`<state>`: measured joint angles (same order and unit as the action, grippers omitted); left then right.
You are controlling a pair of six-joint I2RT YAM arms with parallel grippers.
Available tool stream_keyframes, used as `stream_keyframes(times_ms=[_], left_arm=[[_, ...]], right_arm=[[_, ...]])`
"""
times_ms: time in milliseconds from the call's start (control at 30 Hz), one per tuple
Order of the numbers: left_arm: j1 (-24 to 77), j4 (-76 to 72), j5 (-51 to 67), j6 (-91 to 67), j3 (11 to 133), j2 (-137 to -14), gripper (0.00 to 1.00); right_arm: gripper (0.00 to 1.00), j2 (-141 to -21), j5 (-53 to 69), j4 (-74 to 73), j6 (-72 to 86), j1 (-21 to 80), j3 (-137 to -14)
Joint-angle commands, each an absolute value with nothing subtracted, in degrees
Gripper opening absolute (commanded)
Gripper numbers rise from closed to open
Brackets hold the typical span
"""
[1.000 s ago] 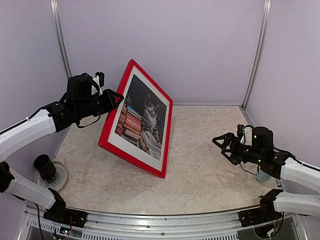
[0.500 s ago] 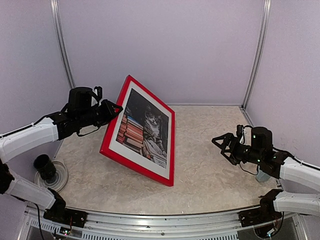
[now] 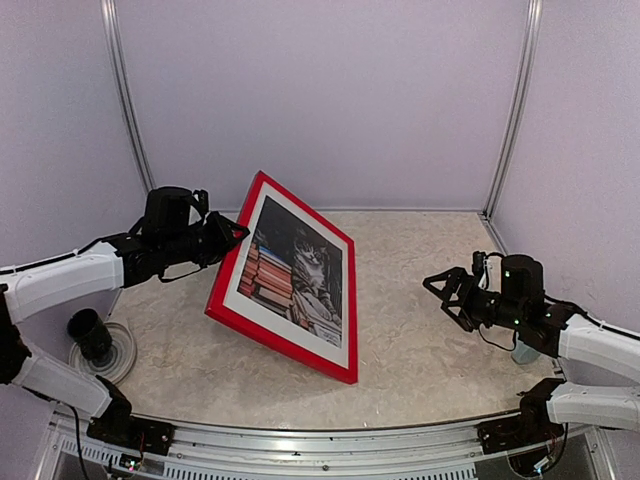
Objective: Put the photo into the frame
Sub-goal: Place the photo frame at the center of the board.
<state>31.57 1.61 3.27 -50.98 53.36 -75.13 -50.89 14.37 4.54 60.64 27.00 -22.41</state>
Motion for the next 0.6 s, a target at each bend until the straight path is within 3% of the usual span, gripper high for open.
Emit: stream_keyframes(times_ms=[0,433,567], left_arm=[[31.73,-6.58,2.88,-48.94,52.2,-74.85,0.0],[31.73,-9.83,4.38,-50.61,49.68,-77.07,0.03],[31.73,-10.4,4.65,-50.89,49.34,-77.46,0.11]], right_arm=[[0.99,-51.44,14.34,5.69,60.81,27.43,-21.45],[0.99,-58.33,15.32,7.5,59.23,27.42,-22.87],[0.99,-63.35,16.24,8.11,58.13,27.42,-24.55]])
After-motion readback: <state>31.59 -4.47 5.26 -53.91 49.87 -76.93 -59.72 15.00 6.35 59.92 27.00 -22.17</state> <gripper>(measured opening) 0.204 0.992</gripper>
